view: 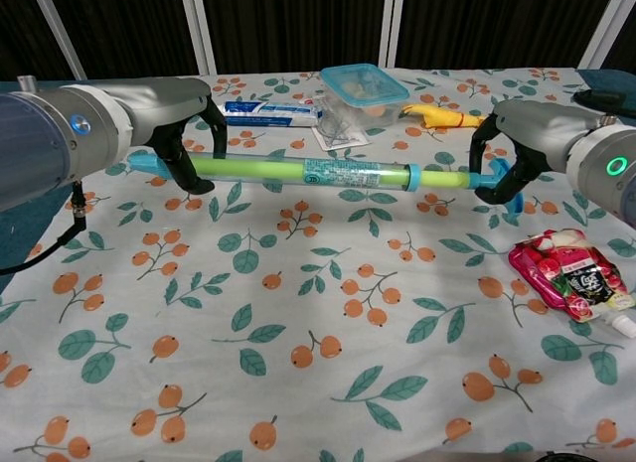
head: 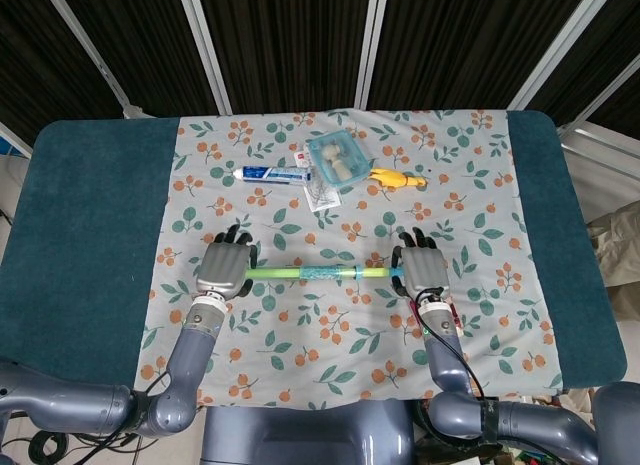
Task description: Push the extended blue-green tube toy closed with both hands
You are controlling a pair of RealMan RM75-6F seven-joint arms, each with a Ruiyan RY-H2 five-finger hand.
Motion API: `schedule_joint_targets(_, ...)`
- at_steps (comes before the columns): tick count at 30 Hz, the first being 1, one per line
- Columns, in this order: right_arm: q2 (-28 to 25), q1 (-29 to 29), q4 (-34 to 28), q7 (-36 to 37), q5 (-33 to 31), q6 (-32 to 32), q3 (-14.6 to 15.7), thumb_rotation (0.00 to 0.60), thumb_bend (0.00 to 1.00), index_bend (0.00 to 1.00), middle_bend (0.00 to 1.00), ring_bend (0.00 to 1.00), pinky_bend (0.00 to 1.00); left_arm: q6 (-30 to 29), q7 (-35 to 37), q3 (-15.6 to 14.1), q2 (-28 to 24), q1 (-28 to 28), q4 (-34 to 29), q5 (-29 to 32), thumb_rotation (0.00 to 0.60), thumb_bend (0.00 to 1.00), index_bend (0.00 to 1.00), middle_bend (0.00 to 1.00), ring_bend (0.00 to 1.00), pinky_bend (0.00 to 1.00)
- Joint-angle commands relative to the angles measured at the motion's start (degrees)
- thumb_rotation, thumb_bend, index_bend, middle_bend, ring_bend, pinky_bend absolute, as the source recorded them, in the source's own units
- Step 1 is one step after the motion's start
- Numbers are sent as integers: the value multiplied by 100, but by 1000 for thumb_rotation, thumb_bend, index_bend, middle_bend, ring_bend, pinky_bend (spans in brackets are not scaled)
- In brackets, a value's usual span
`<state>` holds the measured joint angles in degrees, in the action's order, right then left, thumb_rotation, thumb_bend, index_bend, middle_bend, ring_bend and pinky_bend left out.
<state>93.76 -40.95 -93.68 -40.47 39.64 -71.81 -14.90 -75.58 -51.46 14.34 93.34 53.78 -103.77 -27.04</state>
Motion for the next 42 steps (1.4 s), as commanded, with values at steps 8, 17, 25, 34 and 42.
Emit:
schedule_joint_targets(8,-123,10,-21,-71,-140,60,-6,600,267,170,20,23,152,-51,-52,-67,-112,-48,-27,54,600,271,287,107,39,130)
schedule_joint_targets(17,-373,96,-112,-145,-158,-11,77,600,242,69,9,21,151,-81,6,-268,-617,-298,-239,77,600,223,221,68,8,101)
schedule_joint_targets(25,-1241,618,-480,443,679,-168,474,600,225,69,7,20,151,-194,1147,-811,-1651,-1141,-874,-1250,600,163,119,68,9,95)
schedule_joint_targets(34,-2543,1748,-832,1853,2237,-826,1241,600,121,0,0,0,147,-897,2869,-1989,-2733,-2530,-717,-3859,600,92,8,18,8,92)
schedule_joint_targets(42,-3278,2767,-471,3022,3621,-1707,1967,600,65,0,0,0,144,-1931,3969,-2571,-2938,-3660,99,-5169,600,86,0,0,7,77)
